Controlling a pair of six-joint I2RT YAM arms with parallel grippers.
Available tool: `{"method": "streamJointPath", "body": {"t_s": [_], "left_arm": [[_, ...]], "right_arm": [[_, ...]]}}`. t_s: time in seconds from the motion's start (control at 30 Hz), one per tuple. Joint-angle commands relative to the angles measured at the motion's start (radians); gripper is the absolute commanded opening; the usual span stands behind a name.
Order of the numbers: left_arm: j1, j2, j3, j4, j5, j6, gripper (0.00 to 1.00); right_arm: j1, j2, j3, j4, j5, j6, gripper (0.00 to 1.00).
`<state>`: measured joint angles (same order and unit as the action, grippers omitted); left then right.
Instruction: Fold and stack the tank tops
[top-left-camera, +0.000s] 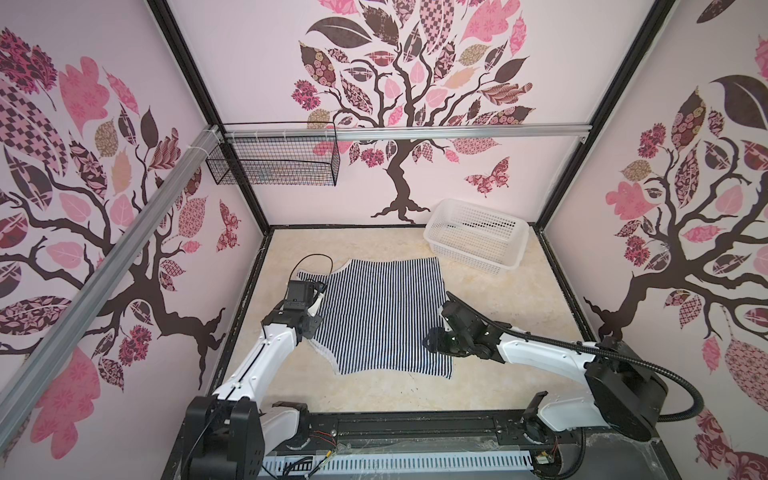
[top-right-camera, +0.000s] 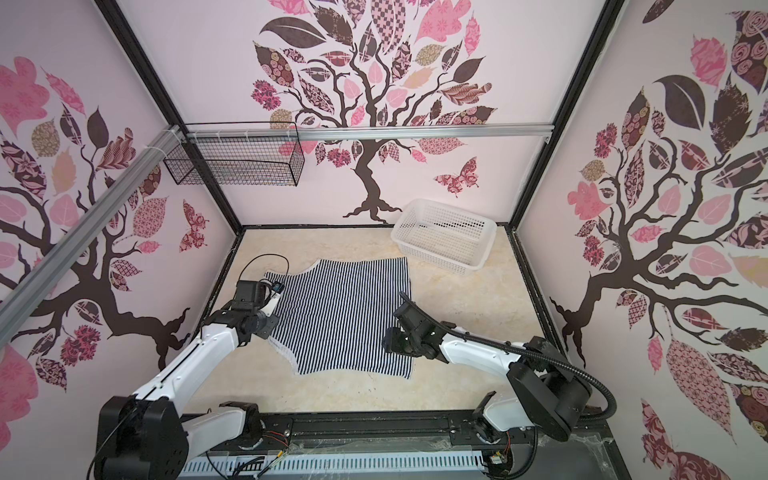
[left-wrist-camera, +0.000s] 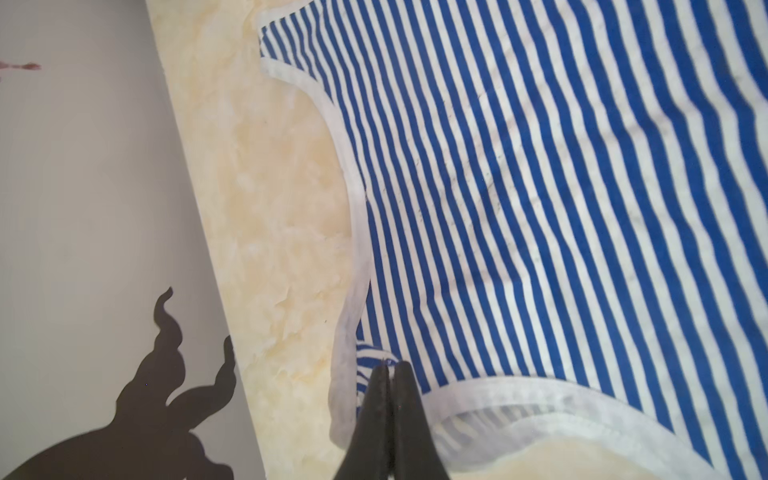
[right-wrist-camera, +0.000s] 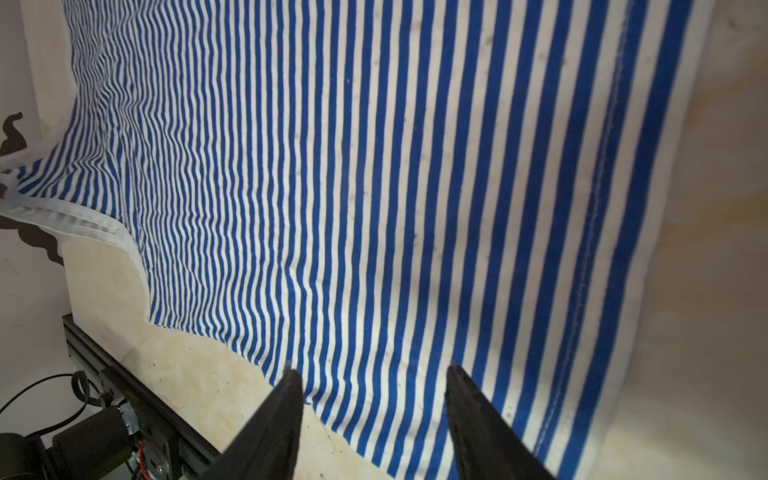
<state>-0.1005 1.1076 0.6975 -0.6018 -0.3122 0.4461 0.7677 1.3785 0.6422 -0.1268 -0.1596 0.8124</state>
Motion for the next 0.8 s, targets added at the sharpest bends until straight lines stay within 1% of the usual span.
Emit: {"method": "streamJointPath", "body": {"t_s": [0.0, 0.03, 0.17, 0.3, 0.4, 0.57, 0.67, 0.77], "left_arm": [[0.007, -0.117, -0.052, -0.05, -0.053, 0.013, 0.04], [0.008, -0.156, -0.073, -0.056, -0.073, 0.022, 0.06], [0.012, -0.27, -0.162, -0.05, -0.151, 0.057, 0.22], [0.016, -0.331, -0.222, -0.044, -0.211, 0.084, 0.34], [0.019, -0.359, -0.235, -0.048, -0.224, 0.079, 0.35], [0.019, -0.365, -0.197, -0.059, -0.151, 0.031, 0.36], [0.019, -0.301, -0.176, -0.02, -0.09, 0.0, 0.36], [0.019, -0.18, -0.134, 0.014, -0.044, -0.041, 0.36]], "right_arm": [[0.006, -0.01, 0.001, -0.005, 0.006, 0.005, 0.58], [0.005, -0.013, 0.001, -0.007, 0.005, 0.004, 0.58], [0.005, -0.018, 0.002, -0.009, 0.005, 0.005, 0.58], [0.005, -0.023, 0.011, -0.02, 0.002, 0.002, 0.58], [0.005, -0.038, 0.014, -0.033, 0.002, 0.001, 0.58], [0.005, -0.074, 0.004, -0.051, 0.002, -0.002, 0.59], [0.005, -0.085, -0.006, -0.055, -0.005, -0.004, 0.59], [0.005, -0.093, -0.016, -0.054, -0.014, -0.004, 0.58]]}}
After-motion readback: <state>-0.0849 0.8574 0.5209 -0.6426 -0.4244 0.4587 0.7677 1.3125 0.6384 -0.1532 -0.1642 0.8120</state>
